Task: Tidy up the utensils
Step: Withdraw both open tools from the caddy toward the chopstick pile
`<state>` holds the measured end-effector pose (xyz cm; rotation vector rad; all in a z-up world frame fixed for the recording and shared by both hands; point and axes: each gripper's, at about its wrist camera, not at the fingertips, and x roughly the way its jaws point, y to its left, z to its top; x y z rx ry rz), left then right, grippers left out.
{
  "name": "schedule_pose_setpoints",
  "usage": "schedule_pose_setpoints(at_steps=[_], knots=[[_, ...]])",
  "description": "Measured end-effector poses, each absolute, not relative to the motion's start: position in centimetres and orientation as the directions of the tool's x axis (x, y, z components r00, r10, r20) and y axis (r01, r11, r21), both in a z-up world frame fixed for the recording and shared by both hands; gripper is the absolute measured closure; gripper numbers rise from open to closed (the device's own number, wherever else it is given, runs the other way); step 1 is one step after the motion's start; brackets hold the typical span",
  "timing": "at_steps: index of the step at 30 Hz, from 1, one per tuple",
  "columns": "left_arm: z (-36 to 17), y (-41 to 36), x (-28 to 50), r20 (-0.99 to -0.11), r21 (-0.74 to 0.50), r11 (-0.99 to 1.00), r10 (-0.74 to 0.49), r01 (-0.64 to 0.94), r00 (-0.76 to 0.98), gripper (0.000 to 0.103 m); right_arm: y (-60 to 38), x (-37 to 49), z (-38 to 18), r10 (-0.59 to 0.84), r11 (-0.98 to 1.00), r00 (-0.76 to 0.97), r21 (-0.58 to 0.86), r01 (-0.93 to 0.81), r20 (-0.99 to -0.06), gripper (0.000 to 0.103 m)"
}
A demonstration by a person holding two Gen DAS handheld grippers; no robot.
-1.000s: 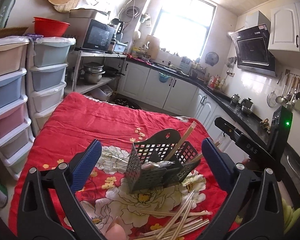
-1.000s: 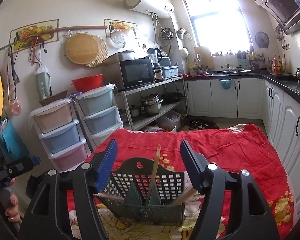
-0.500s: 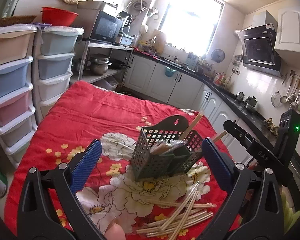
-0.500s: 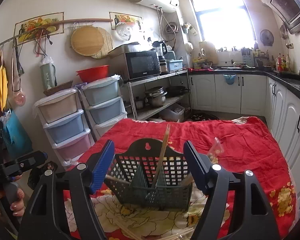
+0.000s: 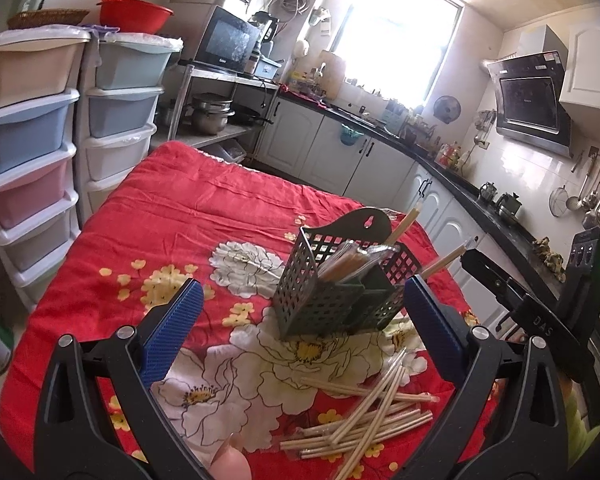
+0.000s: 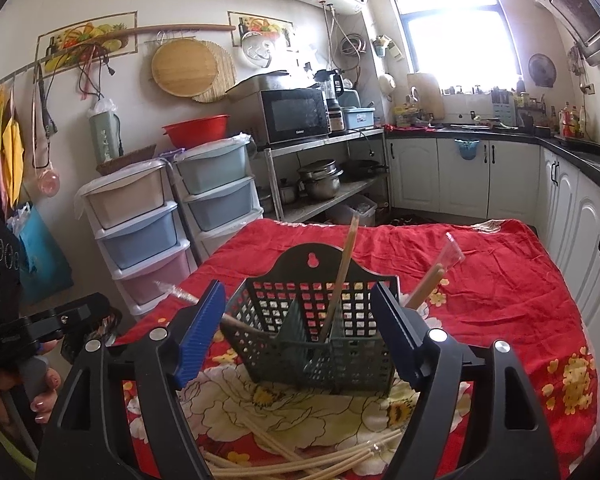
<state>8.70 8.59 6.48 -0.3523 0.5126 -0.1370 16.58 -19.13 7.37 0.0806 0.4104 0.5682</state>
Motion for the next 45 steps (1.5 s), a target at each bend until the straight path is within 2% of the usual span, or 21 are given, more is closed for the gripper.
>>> schedule_pose_setpoints(at_steps=[45], knots=[[-2.0,7.2,7.2,-0.622,-0.380,0.925,-0.277,0.027,0.733,0.012,-21.3,13.6,1.9,0.506,0.859,0.707,0.216,-0.464,-0.495,0.031]])
